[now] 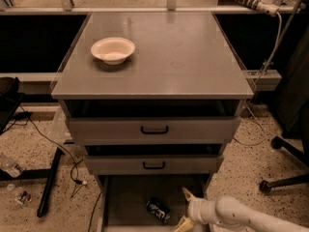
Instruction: Pick pepsi can from bottom drawer and place on counter
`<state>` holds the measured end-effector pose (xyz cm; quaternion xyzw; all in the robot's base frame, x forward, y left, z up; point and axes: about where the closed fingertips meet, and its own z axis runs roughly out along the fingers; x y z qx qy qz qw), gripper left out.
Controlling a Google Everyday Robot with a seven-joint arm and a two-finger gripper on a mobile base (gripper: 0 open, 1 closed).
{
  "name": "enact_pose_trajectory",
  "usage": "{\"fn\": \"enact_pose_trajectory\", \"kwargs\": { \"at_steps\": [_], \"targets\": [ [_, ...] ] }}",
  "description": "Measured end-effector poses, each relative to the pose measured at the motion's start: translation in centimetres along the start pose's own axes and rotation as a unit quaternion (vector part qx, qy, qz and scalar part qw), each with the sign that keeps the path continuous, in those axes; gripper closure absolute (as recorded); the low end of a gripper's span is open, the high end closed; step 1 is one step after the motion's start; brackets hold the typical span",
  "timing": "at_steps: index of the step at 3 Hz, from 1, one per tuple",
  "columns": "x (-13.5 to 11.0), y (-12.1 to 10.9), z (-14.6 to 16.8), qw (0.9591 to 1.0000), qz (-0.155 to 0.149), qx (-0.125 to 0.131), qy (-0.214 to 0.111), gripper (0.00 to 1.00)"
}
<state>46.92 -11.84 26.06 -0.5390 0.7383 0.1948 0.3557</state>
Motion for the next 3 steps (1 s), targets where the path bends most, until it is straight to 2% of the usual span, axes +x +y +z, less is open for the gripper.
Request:
{"fn": "enact_pose_trajectory", "kwargs": {
  "at_steps": [1,2,3],
  "targets": [
    [2.7,3.2,4.8,0.9981,0.029,-0.052,0.016,0.0],
    [4.3,5.3,8.0,0.9951,0.05,-0.081,0.026,0.0],
    [4.1,5.0,9.9,0.9951,0.051,-0.081,0.022,0.0]
  ]
}}
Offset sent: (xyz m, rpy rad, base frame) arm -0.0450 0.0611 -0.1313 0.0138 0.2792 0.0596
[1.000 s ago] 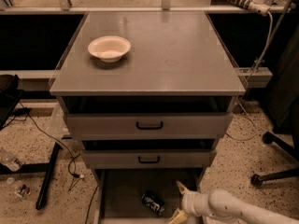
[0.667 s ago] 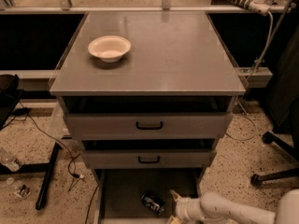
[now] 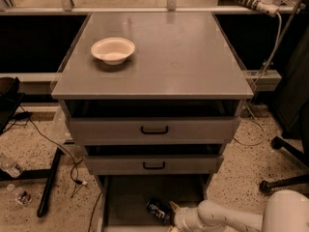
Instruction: Pick pepsi can from bottom drawer and place on counter
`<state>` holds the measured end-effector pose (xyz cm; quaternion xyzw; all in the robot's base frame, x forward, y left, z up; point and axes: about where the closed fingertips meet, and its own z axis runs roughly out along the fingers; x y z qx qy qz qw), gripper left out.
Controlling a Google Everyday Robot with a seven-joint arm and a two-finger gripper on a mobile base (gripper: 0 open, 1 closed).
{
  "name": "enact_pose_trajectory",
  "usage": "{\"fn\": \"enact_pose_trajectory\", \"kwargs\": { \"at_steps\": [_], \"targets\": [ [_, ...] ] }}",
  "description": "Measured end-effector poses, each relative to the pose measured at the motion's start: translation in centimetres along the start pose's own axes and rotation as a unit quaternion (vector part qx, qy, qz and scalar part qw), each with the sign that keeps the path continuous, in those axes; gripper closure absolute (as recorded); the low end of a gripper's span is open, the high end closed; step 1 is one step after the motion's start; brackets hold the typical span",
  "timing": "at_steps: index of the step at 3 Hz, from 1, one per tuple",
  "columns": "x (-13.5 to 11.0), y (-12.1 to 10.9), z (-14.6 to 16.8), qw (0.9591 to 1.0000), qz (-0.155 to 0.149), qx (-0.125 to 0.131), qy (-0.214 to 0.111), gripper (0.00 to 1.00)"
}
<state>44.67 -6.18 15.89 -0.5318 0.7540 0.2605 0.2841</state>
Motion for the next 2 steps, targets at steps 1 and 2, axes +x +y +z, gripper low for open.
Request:
{"fn": "enact_pose_trajectory", "kwargs": {
  "at_steps": [1,2],
  "targets": [
    [-1.1,-1.4,1.3,0.9998,-0.008,0.015,-0.008,0.0],
    [-0.9,-2.3,2.4,0.999,-0.013,0.042,-0.003,0.0]
  ]
}}
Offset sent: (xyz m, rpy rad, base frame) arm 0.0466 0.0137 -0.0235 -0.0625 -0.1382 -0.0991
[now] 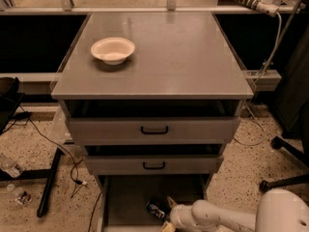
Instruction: Pick pepsi can from bottom drawer and place on counter
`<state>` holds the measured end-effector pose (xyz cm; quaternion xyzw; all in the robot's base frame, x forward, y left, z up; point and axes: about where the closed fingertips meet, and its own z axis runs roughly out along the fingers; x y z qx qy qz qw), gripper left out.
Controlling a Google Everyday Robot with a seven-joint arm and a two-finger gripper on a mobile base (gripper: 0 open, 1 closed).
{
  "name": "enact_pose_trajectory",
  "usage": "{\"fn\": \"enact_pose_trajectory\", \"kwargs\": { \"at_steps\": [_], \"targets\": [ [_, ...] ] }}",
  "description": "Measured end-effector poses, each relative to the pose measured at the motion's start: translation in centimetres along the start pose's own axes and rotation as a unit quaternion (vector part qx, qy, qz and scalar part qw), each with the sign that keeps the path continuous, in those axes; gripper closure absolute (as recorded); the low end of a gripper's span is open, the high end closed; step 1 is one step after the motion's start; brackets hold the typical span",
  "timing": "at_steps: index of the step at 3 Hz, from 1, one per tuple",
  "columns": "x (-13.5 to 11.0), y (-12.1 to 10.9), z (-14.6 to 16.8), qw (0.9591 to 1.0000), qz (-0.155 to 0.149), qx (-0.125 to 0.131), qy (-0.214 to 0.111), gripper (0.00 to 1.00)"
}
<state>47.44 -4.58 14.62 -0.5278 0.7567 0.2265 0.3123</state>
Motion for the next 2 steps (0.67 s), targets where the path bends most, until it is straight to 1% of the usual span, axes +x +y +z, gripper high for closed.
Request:
{"fn": "enact_pose_trajectory", "kwargs": {
  "at_steps": [1,2],
  "targets": [
    [1.3,-0.5,1.2,0.9991,-0.007,0.041,0.006,0.0],
    [1.8,-2.2,1.8,0.9967,-0.003,0.081,0.005,0.0]
  ]
}}
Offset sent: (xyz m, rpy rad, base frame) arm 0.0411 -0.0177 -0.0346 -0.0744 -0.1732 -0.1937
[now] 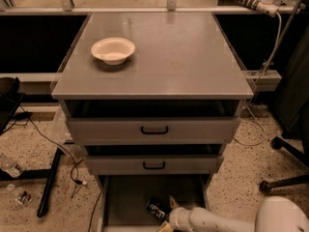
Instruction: Pick pepsi can from bottom drawer and place on counter
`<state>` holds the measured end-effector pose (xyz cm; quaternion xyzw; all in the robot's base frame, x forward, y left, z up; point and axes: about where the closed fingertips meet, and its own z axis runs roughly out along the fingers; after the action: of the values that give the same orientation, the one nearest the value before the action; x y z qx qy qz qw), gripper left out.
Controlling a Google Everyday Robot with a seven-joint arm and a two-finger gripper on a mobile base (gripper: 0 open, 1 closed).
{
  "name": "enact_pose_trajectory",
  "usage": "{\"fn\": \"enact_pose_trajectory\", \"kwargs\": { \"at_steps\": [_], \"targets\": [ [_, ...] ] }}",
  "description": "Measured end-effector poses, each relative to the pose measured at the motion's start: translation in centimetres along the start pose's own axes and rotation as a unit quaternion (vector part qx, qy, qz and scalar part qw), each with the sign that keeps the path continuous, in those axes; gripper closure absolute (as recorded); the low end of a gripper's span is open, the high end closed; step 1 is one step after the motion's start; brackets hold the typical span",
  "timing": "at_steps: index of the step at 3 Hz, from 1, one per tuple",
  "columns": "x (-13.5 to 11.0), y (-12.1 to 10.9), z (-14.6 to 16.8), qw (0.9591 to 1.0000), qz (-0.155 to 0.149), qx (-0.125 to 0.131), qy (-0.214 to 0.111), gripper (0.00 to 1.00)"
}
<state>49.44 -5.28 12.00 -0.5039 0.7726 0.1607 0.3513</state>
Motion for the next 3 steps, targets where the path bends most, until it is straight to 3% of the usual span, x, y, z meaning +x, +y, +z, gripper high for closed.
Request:
{"fn": "enact_pose_trajectory", "kwargs": {
  "at_steps": [3],
  "targets": [
    [0.02,-0.07,0.01,1.0,0.0,0.002,0.0,0.66]
  ]
}}
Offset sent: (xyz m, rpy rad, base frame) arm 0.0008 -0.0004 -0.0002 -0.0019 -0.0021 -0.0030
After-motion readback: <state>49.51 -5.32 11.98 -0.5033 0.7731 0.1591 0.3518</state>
